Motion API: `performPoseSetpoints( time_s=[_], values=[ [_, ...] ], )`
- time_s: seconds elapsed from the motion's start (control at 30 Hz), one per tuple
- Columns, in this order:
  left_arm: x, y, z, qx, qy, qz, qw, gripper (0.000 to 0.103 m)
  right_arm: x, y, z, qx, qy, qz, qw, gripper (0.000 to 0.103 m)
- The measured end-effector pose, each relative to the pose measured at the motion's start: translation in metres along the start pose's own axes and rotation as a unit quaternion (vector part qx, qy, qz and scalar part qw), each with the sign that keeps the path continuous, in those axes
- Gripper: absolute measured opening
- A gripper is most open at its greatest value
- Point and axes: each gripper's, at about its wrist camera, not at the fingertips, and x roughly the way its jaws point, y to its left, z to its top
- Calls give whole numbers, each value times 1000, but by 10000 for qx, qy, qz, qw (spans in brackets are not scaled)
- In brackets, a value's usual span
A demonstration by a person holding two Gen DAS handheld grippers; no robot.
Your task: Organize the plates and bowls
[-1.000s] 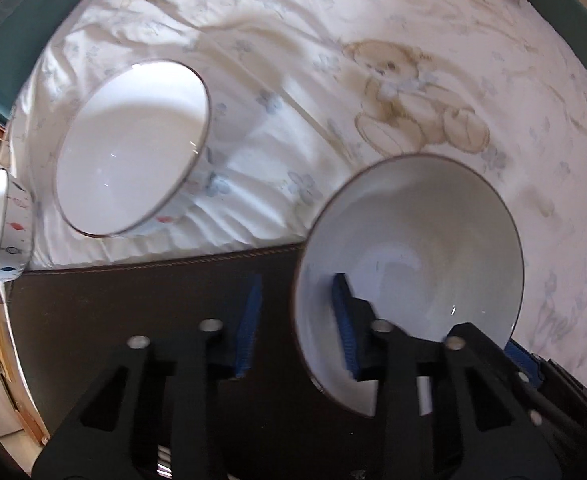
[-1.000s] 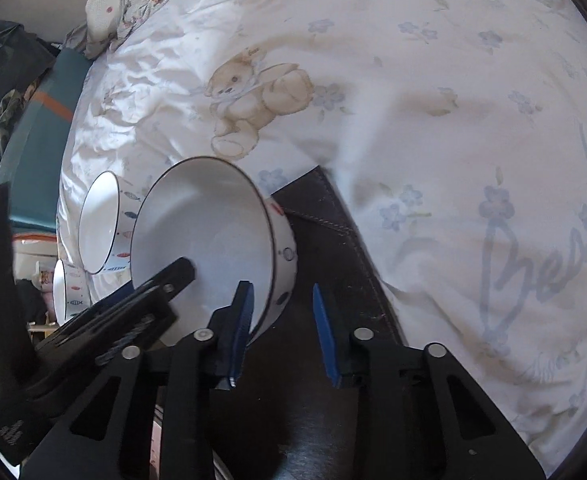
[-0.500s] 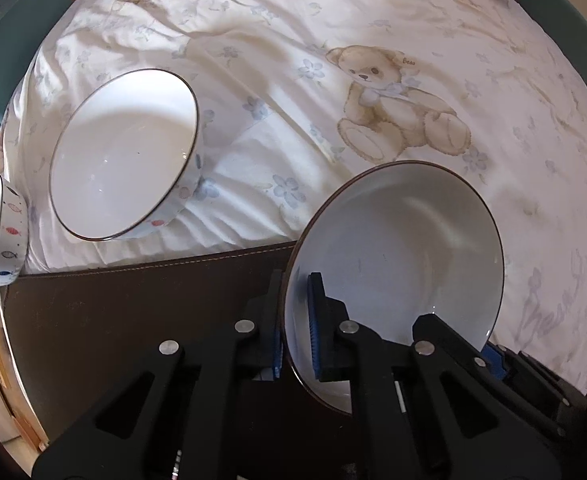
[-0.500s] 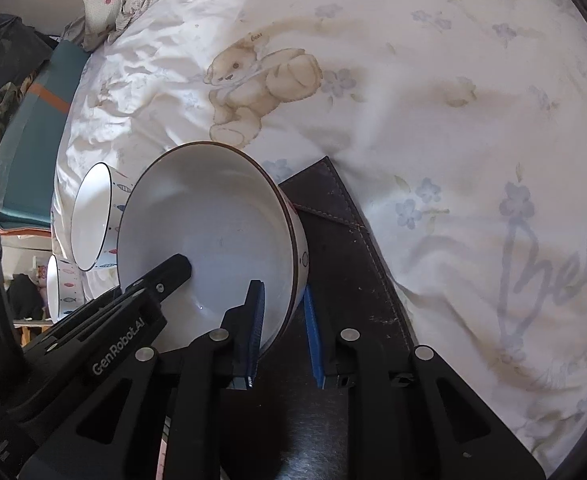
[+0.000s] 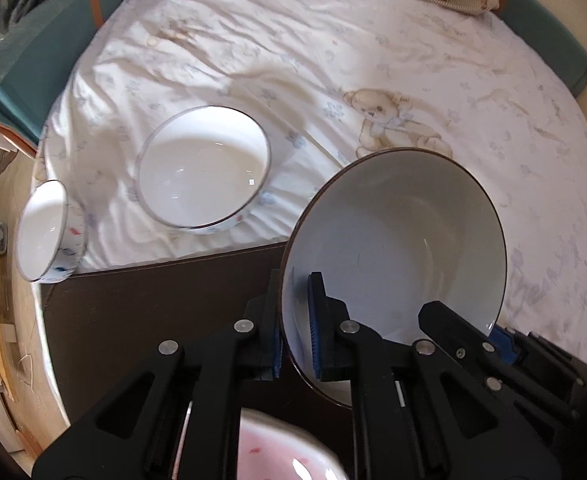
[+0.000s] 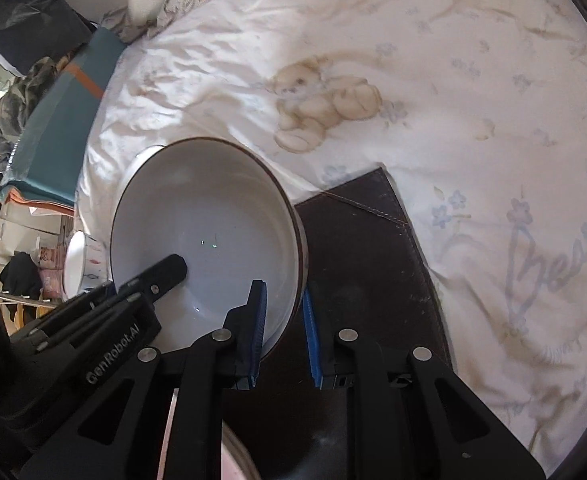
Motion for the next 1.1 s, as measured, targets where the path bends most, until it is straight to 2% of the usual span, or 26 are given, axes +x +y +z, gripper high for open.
performPoseSetpoints(
  time_s=[0.27,0.53,0.67,0.83,1.1],
  values=[
    [-46,33,-37,-134,-173,-98,9997,8,-31,44,-30,-565,-190,52,9982,21],
    [-78,66,-94,-206,-280,-131,9993,8,-51,74,-89,-900,-219,131,9956,21],
    [-85,84,-122,-269,-237,-209,9991,8,-52,87,-119,-1095,-155,141,9938,21],
    [-88,108,-154,-278,-105,-321,9990,8,-46,101,-152,-1274,246,289,9911,21],
    [-65,138,-170,-720,81,-769,9944,8,-29,114,-163,-1445,453,315,9880,20]
  ],
)
